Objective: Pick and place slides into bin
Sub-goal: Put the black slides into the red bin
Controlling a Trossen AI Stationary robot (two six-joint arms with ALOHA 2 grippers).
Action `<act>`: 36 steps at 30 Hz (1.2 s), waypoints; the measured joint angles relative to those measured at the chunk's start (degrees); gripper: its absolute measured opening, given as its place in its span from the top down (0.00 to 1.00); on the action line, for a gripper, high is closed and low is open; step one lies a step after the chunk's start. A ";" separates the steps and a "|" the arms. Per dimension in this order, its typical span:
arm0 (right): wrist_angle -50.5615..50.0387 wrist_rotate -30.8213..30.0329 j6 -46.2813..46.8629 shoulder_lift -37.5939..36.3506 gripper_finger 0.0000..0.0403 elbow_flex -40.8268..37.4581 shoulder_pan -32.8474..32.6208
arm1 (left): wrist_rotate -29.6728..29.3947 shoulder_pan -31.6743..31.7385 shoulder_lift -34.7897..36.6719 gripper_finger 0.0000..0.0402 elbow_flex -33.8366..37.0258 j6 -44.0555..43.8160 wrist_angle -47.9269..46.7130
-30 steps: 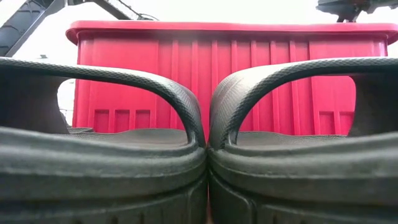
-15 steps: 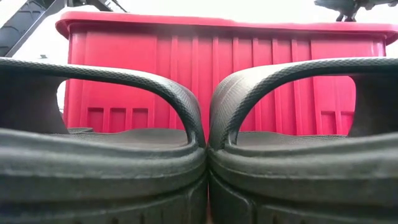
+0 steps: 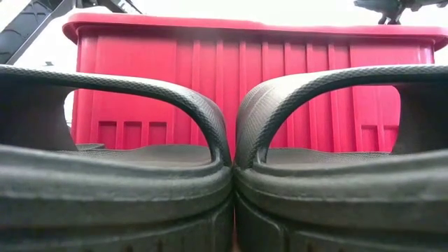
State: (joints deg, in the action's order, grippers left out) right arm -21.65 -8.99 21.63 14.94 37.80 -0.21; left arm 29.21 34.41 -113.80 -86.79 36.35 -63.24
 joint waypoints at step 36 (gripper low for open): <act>-0.02 0.02 -6.07 0.00 0.90 0.00 0.00 | 1.24 -12.51 53.61 0.97 -17.20 -28.84 6.40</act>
State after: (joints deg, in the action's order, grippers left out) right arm -21.67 -8.97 15.55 14.94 37.80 -0.21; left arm 30.45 21.91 -60.19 -103.98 7.51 -56.84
